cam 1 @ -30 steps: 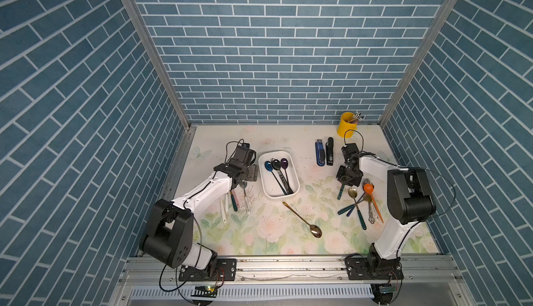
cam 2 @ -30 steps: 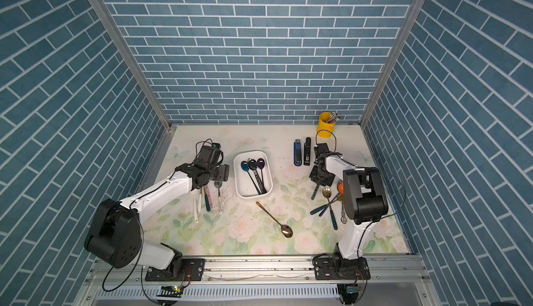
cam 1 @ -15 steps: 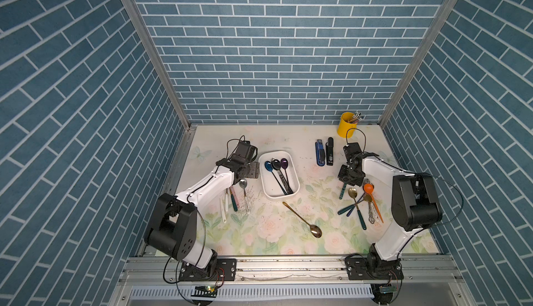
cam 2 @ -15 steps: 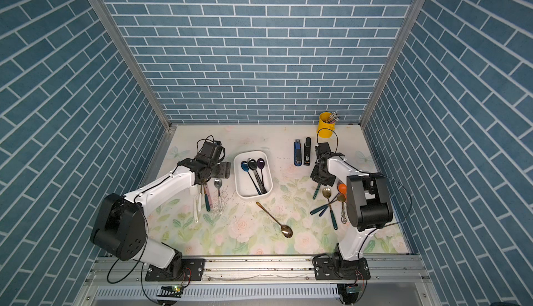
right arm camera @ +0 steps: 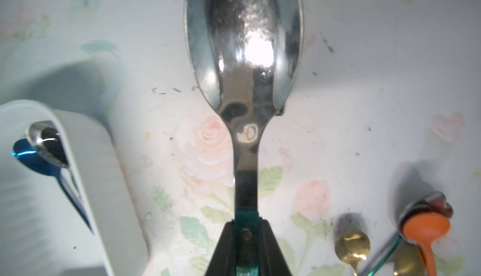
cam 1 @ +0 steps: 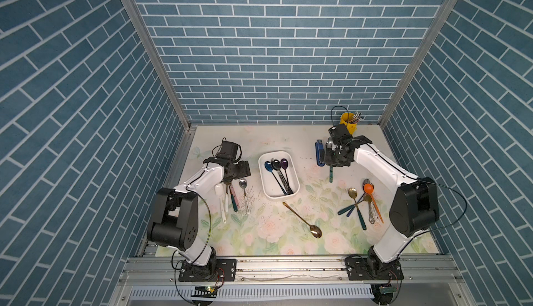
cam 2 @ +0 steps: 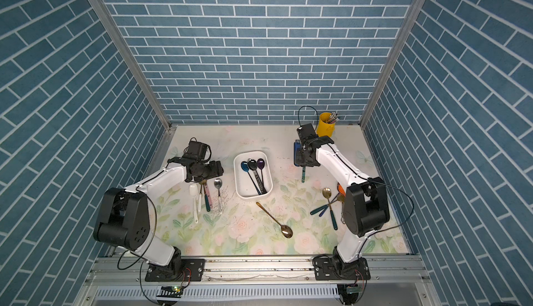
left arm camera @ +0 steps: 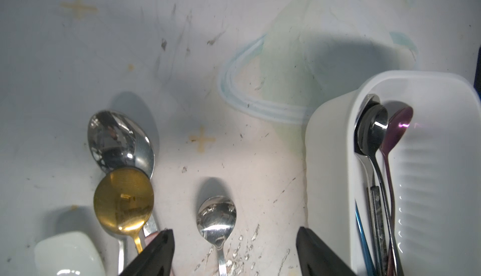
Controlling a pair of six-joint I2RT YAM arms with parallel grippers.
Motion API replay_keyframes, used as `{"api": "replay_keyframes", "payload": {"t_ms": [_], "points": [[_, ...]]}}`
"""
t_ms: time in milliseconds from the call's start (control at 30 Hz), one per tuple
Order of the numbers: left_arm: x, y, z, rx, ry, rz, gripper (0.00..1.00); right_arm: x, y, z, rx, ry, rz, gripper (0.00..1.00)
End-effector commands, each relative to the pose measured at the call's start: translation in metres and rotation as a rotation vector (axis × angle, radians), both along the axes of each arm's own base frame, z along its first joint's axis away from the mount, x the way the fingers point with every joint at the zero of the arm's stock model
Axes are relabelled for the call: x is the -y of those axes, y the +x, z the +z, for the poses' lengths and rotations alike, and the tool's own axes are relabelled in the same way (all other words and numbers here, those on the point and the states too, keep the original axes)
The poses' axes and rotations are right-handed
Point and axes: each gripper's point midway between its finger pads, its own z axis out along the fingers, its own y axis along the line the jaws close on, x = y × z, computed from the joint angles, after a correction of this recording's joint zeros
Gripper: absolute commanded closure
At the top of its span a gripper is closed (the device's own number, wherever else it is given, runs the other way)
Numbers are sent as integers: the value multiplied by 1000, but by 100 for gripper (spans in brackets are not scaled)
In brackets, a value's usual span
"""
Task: Put the spoon into the storage box
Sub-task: Place the spoon in the storage box.
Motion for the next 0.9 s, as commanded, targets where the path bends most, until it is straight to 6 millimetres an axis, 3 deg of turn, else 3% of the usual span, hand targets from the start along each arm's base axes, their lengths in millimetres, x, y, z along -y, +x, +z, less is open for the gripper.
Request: {"api": "replay_keyframes", "payload": {"t_ms": [0, 200, 400, 567, 600, 867], "points": [[2, -13, -1, -25, -70, 27, 20, -41, -4, -5, -41, 6, 129, 92], [-9, -33, -10, -62, -65, 59, 21, -115, 6, -1, -25, 78, 254, 92], [-25, -55, -19, -77, -54, 94, 20, -160, 5, -16, -50, 90, 329, 92], [-24, -55, -19, -71, -71, 100, 20, -178, -2, -31, -78, 79, 373, 92], [-24, -54, -20, -75, -70, 99, 20, -180, -4, -46, -107, 64, 379, 92], [-25, -54, -23, -87, -58, 92, 20, -182, -25, -84, -187, 16, 405, 92]]}}
